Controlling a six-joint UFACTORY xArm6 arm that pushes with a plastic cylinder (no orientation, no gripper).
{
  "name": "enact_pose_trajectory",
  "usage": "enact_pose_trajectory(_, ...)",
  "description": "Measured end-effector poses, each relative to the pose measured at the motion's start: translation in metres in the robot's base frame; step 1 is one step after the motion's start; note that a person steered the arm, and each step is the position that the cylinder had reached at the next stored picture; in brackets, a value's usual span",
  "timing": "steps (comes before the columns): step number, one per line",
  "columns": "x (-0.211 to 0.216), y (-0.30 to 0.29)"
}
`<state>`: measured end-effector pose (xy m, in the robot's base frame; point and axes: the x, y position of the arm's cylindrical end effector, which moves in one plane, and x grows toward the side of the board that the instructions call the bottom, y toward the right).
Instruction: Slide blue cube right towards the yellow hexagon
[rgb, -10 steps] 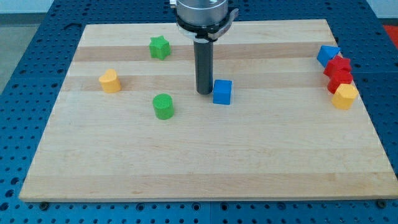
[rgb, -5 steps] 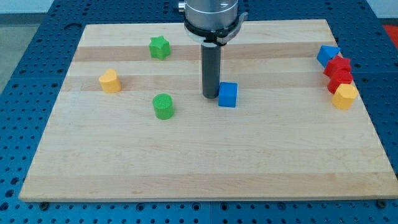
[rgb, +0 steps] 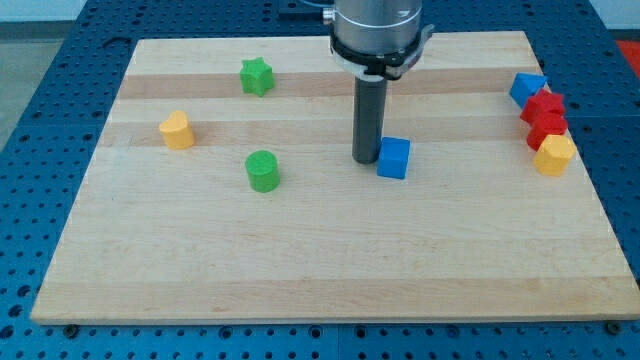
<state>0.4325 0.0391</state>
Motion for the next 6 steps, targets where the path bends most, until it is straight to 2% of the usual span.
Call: enact_pose_trajectory(6,0.001,0.034)
